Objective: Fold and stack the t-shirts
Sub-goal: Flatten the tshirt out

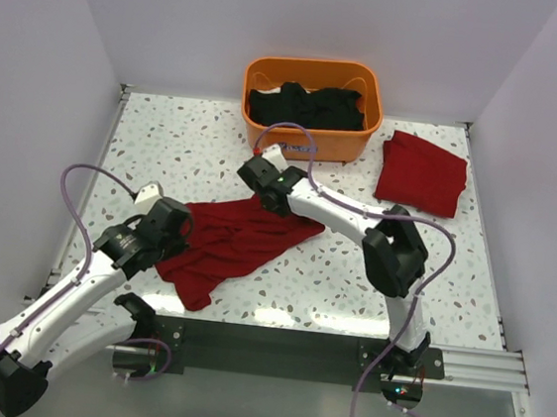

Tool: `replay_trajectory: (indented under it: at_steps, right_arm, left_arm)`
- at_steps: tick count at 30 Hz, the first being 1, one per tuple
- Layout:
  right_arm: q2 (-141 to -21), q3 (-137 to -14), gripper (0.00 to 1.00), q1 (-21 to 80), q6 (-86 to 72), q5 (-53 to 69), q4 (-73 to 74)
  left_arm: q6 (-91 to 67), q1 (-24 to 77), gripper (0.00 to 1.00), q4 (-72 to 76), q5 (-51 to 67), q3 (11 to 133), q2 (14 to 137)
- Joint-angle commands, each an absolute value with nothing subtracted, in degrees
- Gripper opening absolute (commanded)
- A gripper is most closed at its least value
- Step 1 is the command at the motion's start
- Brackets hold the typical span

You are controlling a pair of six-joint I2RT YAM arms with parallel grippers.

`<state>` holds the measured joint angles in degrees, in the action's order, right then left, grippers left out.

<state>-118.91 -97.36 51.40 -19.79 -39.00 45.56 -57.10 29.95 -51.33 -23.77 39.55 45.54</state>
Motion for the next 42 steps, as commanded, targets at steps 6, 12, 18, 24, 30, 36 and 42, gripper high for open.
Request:
replay_trajectory:
  at_steps: [6, 12, 18, 24, 30, 36, 42]
  right_arm:
    - [-103.6, -84.7, 0.0, 44.1, -20.1, -36.6, 44.3]
    - [-88.3, -72.0, 0.0, 33.9, -19.6, -32.0, 38.3]
    - [-74.7, -80.8, 0.0, 29.0, -14.4, -38.8, 44.0]
    - [-64.3, -94.7, 0.0, 28.8, -11.2, -41.8, 47.9]
    - [-58.2, -111.5, 0.0, 28.8, -6.9, -42.6, 52.1]
    - [-55.1, -120.9, 0.0, 28.9, -2.8, -45.6, 52.3]
    - [-55.5, -121.0, 0.0, 28.9, -1.1, -46.6, 51.9]
  left_arm:
    - [-58.5, 29.5, 0.0, -53.9, -30.5, 44.5, 46.5]
    - [-56.3, 28.7, 0.0, -52.3, -31.8, 48.5, 49.5]
    - [-48.1, 28.6, 0.0, -51.4, -37.9, 71.1, 51.6]
    - [-41.6, 28.6, 0.0, -52.4, -42.1, 90.9, 51.1]
    - [-36.4, 28.6, 0.0, -53.2, -43.9, 108.3, 50.3]
    - [-33.0, 28.7, 0.0, -53.3, -46.8, 116.5, 50.9]
    - [-32.3, 28.7, 0.0, -51.9, -46.4, 117.3, 52.3]
